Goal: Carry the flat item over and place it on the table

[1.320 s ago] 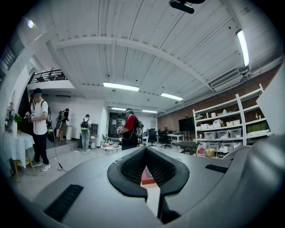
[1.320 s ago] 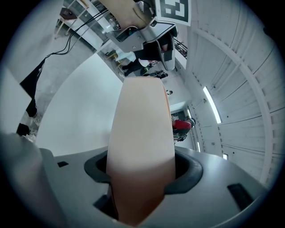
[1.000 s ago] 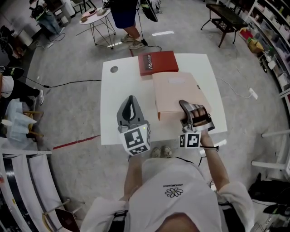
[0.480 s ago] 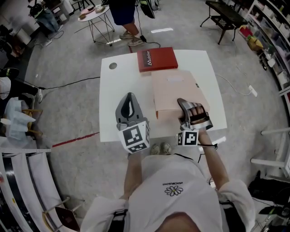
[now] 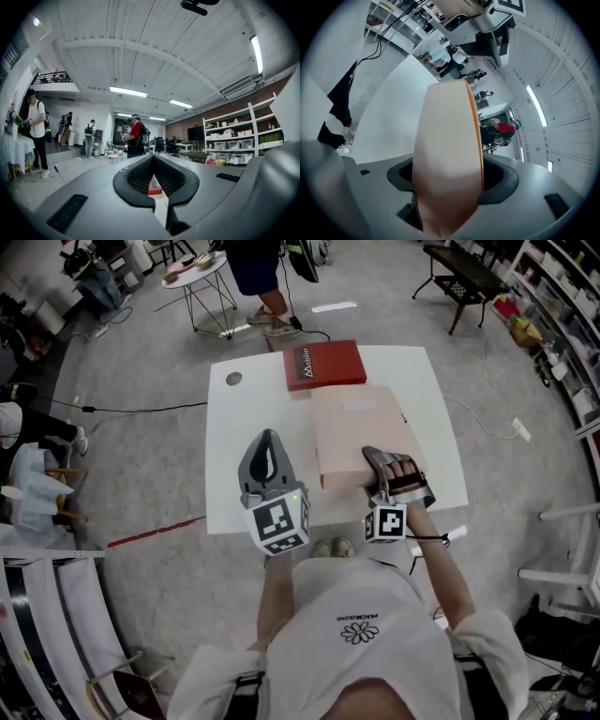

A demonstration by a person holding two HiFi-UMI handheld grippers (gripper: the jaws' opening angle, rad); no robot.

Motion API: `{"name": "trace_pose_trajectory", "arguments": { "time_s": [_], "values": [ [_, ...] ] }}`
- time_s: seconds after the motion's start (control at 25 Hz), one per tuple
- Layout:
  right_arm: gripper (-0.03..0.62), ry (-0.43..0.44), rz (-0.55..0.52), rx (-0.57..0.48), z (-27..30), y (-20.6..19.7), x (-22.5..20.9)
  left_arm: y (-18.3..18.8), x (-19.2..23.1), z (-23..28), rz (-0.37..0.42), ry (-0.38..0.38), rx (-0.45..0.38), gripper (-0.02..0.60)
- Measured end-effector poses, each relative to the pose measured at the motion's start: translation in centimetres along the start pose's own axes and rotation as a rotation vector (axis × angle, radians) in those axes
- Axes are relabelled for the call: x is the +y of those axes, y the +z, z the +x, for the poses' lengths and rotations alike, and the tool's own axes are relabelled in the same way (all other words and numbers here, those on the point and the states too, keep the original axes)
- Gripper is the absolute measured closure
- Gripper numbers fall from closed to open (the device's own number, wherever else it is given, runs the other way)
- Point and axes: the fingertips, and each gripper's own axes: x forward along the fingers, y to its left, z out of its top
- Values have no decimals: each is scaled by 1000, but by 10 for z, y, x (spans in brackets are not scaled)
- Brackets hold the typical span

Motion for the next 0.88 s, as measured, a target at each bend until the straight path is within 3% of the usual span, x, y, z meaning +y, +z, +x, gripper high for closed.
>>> {"name": "trace_pose_trajectory", "arguments": {
  "time_s": [0.12, 0.32, 0.68, 0.88],
  "values": [
    [298, 55, 23, -9, 2, 3, 10, 1, -1, 0, -1, -6, -3, 566],
    [273, 223, 85, -32, 6, 12, 35, -2, 0, 0, -7, -7, 0, 566],
    [264, 296, 88, -30, 11, 15, 54, -5, 3, -2, -13, -3, 7, 566],
    [264, 394, 111, -29, 9, 17, 69, -5, 4, -1, -15, -3, 10, 566]
  ]
}}
